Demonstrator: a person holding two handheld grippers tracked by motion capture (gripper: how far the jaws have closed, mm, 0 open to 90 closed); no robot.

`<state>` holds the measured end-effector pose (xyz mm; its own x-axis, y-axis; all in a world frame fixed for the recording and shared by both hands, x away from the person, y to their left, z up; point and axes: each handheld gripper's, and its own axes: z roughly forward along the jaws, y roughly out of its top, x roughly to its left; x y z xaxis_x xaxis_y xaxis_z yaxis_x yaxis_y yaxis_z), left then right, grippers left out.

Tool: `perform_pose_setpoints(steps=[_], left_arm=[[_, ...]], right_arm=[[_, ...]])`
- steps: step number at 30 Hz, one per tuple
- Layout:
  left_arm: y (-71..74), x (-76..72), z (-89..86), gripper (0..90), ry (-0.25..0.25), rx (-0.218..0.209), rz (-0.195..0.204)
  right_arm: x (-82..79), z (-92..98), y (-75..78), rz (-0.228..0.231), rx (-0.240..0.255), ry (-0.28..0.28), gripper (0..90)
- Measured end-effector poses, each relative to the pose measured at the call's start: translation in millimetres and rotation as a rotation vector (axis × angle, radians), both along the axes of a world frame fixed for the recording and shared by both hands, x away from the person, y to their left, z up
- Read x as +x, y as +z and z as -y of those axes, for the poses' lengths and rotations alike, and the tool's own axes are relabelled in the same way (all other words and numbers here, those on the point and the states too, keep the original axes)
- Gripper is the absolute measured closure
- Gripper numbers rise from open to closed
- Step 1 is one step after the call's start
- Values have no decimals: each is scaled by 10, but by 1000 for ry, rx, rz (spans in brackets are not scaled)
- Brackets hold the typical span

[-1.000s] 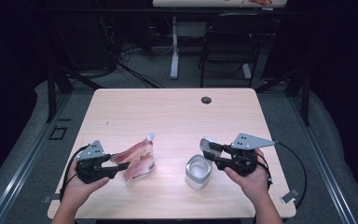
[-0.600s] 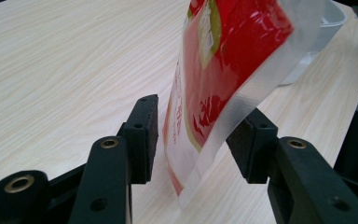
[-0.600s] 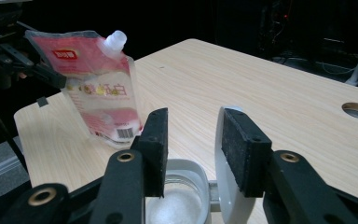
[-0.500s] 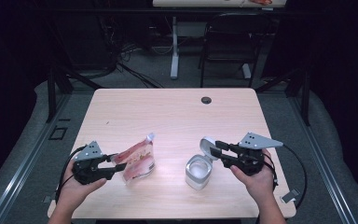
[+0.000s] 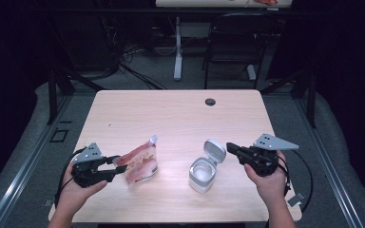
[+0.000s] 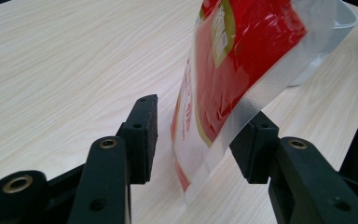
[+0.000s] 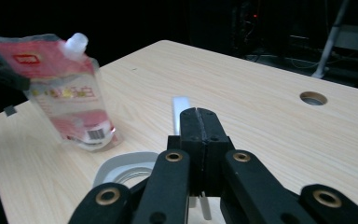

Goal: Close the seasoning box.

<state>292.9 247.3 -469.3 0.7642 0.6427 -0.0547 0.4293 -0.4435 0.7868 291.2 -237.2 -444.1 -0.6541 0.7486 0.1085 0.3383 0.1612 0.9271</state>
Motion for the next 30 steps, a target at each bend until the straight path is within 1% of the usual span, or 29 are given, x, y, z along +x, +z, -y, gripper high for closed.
perform_pose_setpoints(steps=[3, 7, 8, 10, 13, 14, 16, 20, 21, 22, 24, 30], left_arm=[[4, -7, -6, 549, 2, -2, -1], [13, -9, -9, 548, 7, 3, -2], [13, -8, -7, 547, 10, 7, -1], [12, -8, -1, 547, 10, 16, -1], [13, -5, 12, 547, 6, 24, 1], [10, -4, 17, 547, 7, 24, 1], [7, 0, 25, 547, 3, 24, 0], [9, 0, 34, 547, -3, 27, 0], [7, -1, 36, 546, -1, 27, -2], [4, -1, 38, 545, 1, 28, -3], [-3, 0, 37, 545, 0, 27, -4], [-2, -7, 22, 543, 6, 28, -2]], right_arm=[[29, 37, -37, -15, 9, -22, 900], [57, 37, -92, -30, 12, -36, 900], [62, 41, -98, -33, 1, -41, 900], [72, 42, -115, -36, 6, -52, 900], [82, 61, -135, -50, -8, -70, 900], [88, 63, -150, -49, 2, -72, 900], [91, 73, -168, -58, -1, -79, 900], [101, 64, -194, -64, 6, -81, 900], [102, 63, -194, -68, -3, -81, 900], [105, 52, -203, -68, 2, -79, 900], [111, 41, -212, -72, -8, -76, 900], [128, 1, -236, -76, -6, -68, 900]])
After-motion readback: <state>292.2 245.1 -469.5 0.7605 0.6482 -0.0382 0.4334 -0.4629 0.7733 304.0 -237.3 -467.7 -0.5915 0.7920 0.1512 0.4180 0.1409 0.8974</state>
